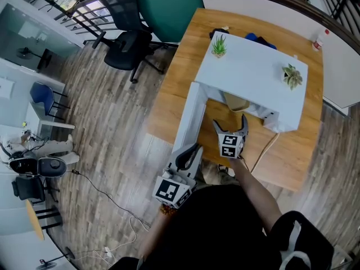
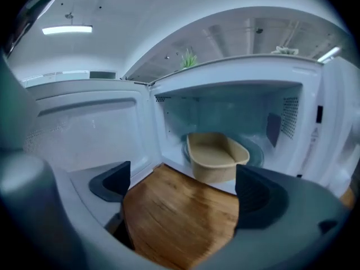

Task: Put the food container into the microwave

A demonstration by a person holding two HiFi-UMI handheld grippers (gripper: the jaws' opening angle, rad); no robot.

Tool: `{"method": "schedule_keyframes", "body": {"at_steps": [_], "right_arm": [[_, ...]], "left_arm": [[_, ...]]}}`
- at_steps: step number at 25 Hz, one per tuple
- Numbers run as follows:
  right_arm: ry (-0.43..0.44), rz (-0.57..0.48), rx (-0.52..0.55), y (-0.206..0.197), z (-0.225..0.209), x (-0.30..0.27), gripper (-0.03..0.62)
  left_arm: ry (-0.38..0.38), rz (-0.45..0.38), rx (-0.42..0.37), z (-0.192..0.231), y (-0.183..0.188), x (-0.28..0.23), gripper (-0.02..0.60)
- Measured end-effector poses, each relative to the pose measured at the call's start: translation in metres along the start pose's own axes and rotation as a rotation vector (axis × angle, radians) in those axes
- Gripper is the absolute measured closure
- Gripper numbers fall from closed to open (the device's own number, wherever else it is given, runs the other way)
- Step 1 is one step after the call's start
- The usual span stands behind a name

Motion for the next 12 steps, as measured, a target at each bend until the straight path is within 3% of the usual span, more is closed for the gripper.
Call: {"method": "schedule_keyframes", "body": {"at_steps": [12], "right_arm": [[0.007,0.044,-0.02,-0.006,-0.006,-0.034,0.006]], "left_arm": [[-0.006,0.014,0.0,-0.001,-0.005,0.008,0.531]]}}
Point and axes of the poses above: the fingertips, and each gripper's own axes: x backward along the fingers, z to its left, y out of its top, the point moved 4 cm from there along x, backward along the fingers, and after that the axes turned 1 degree about -y, right-handed, at the moved point
